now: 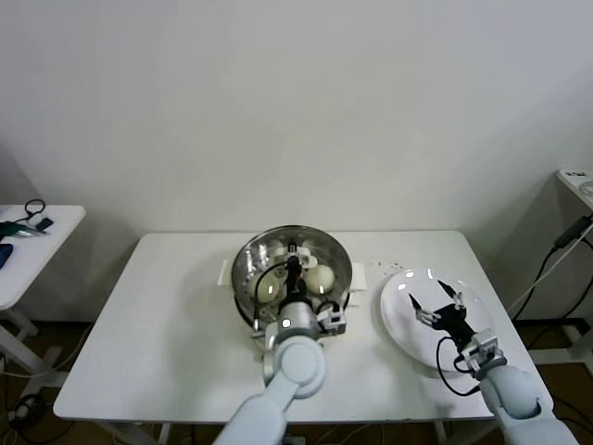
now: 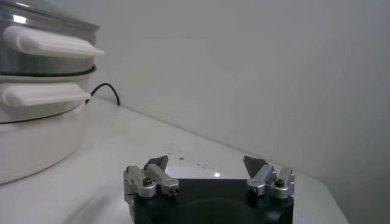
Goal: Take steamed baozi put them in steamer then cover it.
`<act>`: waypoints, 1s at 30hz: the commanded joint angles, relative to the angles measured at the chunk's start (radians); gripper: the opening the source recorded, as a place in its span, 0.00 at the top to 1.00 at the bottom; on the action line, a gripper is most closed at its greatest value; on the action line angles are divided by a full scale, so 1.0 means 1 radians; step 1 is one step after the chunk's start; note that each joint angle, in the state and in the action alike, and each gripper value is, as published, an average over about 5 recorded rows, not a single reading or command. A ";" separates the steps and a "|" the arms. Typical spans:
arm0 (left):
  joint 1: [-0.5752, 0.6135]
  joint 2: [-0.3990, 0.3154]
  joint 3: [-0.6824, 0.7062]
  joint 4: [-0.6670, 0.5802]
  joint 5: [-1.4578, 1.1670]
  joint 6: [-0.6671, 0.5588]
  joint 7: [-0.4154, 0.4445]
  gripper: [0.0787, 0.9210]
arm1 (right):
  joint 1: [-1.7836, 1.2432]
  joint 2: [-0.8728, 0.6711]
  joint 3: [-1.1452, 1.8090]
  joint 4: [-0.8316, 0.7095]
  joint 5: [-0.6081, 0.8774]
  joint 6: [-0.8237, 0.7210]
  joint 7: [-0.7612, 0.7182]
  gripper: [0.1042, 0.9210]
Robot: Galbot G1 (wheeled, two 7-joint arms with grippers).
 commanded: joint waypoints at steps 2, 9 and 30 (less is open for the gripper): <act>0.002 0.005 -0.004 0.004 -0.005 0.049 -0.001 0.92 | 0.000 0.002 0.000 0.000 -0.002 -0.001 0.000 0.12; 0.009 0.015 -0.005 -0.028 -0.029 0.049 0.013 0.90 | -0.013 -0.005 0.001 0.026 -0.005 -0.038 -0.002 0.12; 0.131 0.194 0.005 -0.337 -0.206 0.049 -0.029 0.22 | -0.017 -0.008 0.045 0.063 0.028 -0.173 0.007 0.12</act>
